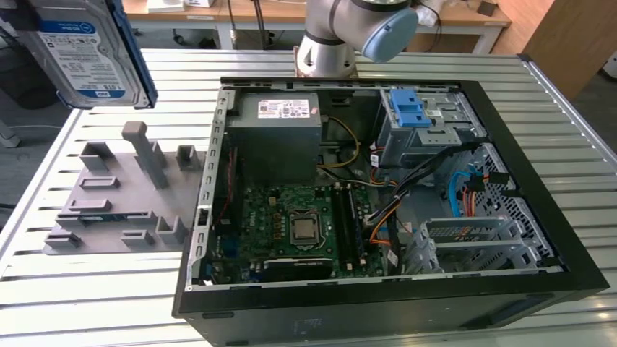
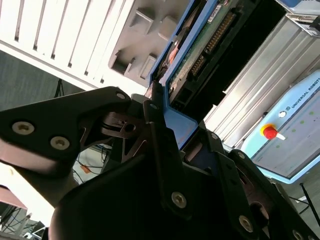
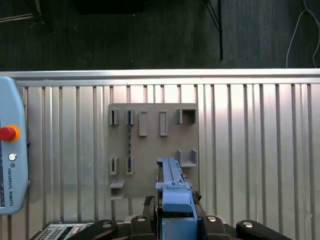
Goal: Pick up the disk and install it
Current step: 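Pick up the disk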
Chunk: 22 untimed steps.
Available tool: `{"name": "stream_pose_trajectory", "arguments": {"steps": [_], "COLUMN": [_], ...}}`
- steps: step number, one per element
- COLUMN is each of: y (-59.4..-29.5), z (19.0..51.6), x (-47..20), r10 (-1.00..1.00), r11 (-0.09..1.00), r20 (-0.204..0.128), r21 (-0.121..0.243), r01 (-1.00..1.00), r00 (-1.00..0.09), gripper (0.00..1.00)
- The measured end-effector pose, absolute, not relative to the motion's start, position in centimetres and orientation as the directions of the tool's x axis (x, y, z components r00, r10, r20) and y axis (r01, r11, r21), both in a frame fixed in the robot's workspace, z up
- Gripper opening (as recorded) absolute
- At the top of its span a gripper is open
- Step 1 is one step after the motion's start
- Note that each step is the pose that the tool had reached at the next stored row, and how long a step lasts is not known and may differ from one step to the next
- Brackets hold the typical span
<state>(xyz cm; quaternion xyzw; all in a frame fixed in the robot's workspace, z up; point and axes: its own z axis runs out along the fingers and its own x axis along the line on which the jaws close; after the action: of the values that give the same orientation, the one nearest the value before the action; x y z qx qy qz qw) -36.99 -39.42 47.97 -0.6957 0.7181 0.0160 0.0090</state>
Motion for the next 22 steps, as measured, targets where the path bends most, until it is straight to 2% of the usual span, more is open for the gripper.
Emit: {"name": "stream_pose_trajectory", "arguments": {"steps": [22], "y": [-41.8], "z": [48.0], "x": [-34.6], "r10": [-0.998], "r11": [0.031], "r20": [-0.05], "r21": [0.013], "r01": [-0.999], "r00": [-0.032], "gripper": [0.36]}}
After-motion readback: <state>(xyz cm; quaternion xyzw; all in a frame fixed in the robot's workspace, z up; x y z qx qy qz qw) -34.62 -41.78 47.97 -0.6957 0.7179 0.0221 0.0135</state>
